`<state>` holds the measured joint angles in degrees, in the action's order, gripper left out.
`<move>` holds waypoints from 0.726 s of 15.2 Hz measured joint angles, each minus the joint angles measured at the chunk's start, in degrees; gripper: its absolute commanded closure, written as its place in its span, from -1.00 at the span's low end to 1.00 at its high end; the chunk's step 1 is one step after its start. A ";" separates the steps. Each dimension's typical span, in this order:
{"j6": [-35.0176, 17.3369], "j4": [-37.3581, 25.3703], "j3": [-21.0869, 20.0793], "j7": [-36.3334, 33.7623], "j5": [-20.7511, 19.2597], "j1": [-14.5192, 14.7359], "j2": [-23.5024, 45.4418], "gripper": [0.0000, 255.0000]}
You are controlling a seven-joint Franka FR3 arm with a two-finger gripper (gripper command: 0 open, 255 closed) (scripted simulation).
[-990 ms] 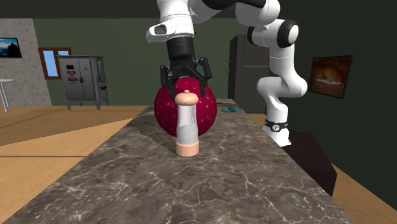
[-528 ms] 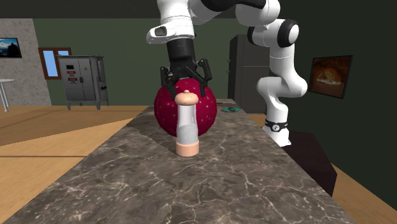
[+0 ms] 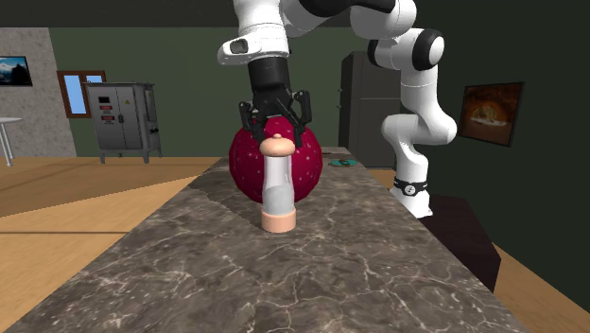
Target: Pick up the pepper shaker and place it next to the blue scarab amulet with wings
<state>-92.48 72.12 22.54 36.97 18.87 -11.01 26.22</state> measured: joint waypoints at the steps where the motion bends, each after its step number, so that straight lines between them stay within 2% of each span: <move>1: 0.00 0.01 0.00 0.00 0.00 0.00 -0.01 1.00; 5: 1.64 -1.98 -0.02 -0.40 0.05 -0.23 0.30 1.00; 11: 7.09 -8.93 -0.06 -1.17 0.50 -1.57 1.70 1.00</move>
<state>-85.39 63.19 22.48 35.79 19.37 -12.58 27.91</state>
